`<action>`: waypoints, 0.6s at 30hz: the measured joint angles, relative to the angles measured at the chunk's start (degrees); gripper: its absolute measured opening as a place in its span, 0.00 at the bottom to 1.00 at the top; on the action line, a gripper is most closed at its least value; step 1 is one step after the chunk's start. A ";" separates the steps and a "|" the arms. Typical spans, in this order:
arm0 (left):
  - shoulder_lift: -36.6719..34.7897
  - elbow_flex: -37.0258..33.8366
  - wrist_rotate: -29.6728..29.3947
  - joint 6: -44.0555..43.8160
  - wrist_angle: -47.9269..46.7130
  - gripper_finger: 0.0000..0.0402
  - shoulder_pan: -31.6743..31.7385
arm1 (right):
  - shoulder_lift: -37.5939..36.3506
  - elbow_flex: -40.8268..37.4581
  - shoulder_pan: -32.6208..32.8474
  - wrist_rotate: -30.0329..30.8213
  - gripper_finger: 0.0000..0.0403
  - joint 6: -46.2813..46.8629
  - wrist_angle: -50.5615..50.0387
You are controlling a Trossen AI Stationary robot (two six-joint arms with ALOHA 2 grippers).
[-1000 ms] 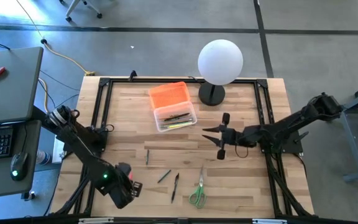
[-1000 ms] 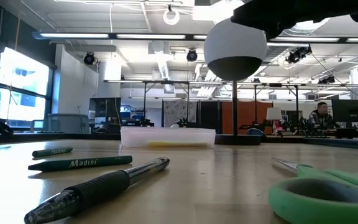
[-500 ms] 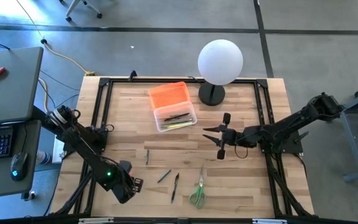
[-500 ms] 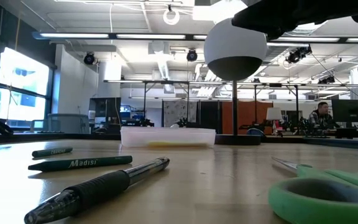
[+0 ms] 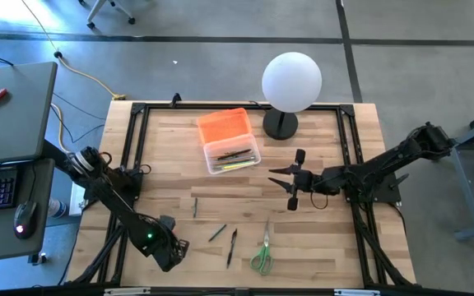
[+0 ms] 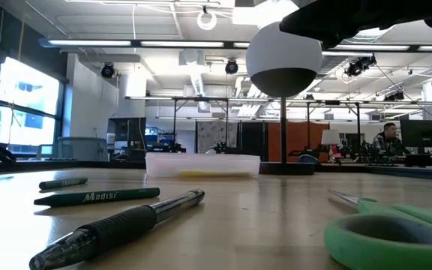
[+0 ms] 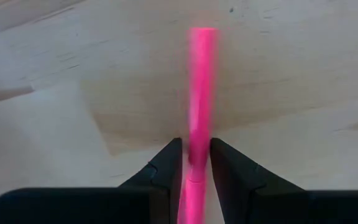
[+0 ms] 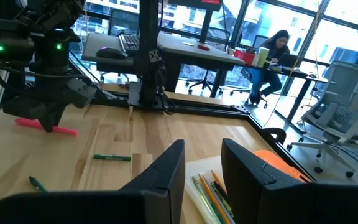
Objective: Pick & place school supplies into a supply box
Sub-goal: Put the pink pen into the transparent supply box
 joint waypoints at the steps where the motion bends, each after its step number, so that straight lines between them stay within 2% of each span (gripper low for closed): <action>1: 0.29 0.00 -0.10 0.15 0.20 0.29 0.00 | 0.00 0.00 0.00 0.00 0.21 0.00 0.00; 11: 1.41 0.03 -0.71 0.63 -0.01 0.29 0.02 | 0.02 0.00 0.00 -0.97 0.21 0.02 -0.03; 15: 1.49 0.09 -2.47 5.42 -1.16 0.29 -0.04 | 0.04 0.00 0.00 -1.10 0.21 0.02 -0.04; 18: 1.51 0.09 -2.90 5.54 -1.33 0.28 0.25 | 0.04 0.02 0.00 -1.13 0.21 0.02 -0.04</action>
